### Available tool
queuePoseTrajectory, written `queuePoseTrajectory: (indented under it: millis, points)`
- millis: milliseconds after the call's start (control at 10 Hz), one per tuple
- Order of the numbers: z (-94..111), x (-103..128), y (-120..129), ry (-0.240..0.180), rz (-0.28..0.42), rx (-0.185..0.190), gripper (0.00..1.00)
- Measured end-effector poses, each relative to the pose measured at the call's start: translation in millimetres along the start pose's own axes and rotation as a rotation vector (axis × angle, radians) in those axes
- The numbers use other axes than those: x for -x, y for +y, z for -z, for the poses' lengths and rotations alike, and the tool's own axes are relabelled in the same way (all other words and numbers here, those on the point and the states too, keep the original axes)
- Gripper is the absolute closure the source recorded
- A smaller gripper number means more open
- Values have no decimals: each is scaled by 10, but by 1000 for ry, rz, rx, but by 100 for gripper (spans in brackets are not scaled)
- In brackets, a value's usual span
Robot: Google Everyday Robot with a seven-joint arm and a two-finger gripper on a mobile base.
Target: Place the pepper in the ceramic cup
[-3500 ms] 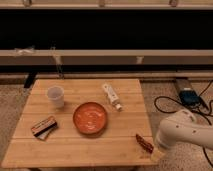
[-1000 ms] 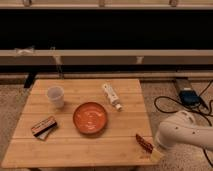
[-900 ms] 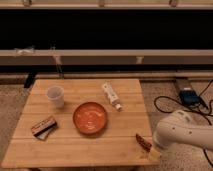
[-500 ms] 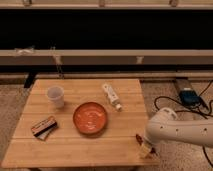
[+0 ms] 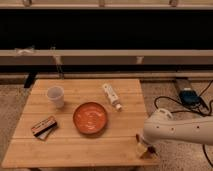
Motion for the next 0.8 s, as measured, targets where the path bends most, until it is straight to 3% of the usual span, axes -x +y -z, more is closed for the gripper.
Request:
queuePoseTrajectory:
  millis: [300,600,800]
  points:
    - [-12,-1,-34,-1,-3,15,60]
    - [100,9,-58,2,5,26,91]
    - [304,200,-57,-10,51,35,100]
